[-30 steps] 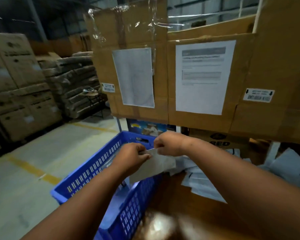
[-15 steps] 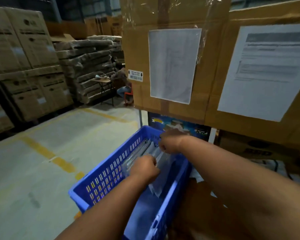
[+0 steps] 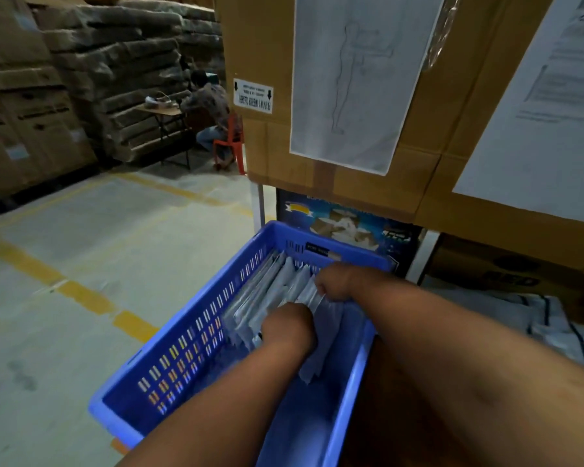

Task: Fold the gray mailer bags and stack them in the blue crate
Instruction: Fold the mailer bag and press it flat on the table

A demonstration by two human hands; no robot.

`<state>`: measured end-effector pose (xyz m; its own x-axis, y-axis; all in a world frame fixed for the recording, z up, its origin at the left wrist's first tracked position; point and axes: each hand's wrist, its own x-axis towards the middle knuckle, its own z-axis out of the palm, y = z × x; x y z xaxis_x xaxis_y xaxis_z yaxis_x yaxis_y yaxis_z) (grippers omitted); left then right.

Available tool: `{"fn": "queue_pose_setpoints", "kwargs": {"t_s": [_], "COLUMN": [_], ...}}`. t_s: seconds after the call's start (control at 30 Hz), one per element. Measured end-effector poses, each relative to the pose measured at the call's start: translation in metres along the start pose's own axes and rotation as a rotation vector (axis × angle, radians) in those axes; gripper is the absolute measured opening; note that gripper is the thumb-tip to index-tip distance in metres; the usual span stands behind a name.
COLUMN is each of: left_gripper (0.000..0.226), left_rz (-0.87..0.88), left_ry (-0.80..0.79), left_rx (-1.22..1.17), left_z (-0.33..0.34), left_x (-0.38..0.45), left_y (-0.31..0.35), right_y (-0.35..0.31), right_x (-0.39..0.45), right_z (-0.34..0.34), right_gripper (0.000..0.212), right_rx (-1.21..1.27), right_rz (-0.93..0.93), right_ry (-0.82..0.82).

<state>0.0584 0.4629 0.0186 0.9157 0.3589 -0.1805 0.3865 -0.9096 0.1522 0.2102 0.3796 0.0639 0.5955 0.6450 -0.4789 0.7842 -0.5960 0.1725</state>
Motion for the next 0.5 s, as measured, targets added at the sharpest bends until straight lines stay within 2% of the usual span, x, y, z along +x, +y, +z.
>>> {"fn": "queue_pose_setpoints", "kwargs": {"t_s": [0.2,0.37,0.5], "left_gripper": [0.036,0.047,0.029], "left_rz": [0.027,0.155,0.339], "left_ry": [0.009,0.151,0.201], "left_rx": [0.012,-0.031,-0.169], "left_z": [0.000,-0.027,-0.061], "left_x": [0.004,-0.001,-0.014], "left_y": [0.000,0.009,0.040], "right_y": [0.000,0.008,0.026], "right_x": [0.004,-0.027,-0.094], "right_z": [0.006,-0.007,-0.004], "right_gripper": [0.028,0.027,0.018], "right_rx": [0.022,0.208,0.439], "right_rz": [-0.020,-0.012,-0.020], "right_ry": [0.030,0.170,0.346]}}
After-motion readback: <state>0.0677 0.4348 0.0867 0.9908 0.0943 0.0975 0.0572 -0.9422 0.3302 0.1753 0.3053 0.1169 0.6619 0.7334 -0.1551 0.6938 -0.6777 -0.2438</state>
